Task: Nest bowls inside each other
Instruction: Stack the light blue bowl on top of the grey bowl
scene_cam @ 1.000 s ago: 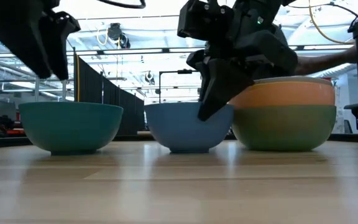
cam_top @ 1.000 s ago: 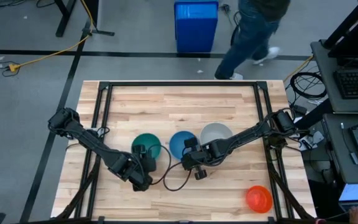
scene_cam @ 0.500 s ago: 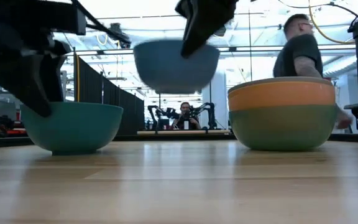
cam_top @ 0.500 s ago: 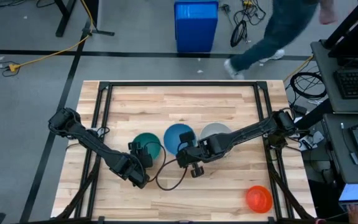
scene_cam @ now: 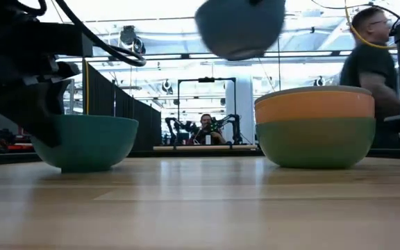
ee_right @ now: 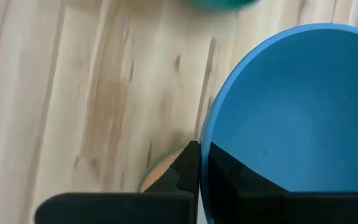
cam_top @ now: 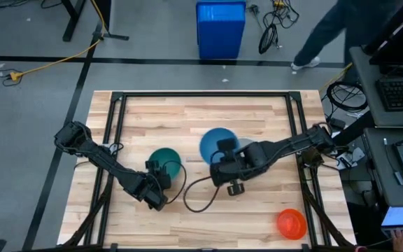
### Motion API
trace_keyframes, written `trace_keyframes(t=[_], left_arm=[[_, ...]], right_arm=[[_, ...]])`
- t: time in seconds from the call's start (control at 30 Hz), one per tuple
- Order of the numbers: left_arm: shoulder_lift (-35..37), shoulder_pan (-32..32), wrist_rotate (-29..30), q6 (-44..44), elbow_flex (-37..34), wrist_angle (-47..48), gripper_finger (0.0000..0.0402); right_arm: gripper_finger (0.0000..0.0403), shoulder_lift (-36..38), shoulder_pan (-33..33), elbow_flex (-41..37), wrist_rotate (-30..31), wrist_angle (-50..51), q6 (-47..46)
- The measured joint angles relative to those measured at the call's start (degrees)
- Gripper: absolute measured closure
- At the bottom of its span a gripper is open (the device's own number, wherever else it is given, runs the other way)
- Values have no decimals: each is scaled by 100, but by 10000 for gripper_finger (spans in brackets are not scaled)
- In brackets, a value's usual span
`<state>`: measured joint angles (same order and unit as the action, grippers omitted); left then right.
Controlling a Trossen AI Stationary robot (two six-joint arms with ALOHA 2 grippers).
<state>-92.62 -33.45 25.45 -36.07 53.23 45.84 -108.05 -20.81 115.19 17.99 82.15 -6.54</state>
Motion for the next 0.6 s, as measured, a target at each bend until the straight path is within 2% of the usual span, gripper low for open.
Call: trace_keyframes(t=[0.13, 0.33, 0.6], left_arm=[[0, 14, 4, 170, 0, -16, 392], [2, 22, 37, 625, 176, 59, 400], [154, -3, 342, 1041, 1149, 864, 401]], right_arm=[[403, 0, -296, -61, -10, 525, -1009], [403, -4, -669, -526, 243, 764, -2204], [403, -4, -669, -1226, 612, 731, -3213]])
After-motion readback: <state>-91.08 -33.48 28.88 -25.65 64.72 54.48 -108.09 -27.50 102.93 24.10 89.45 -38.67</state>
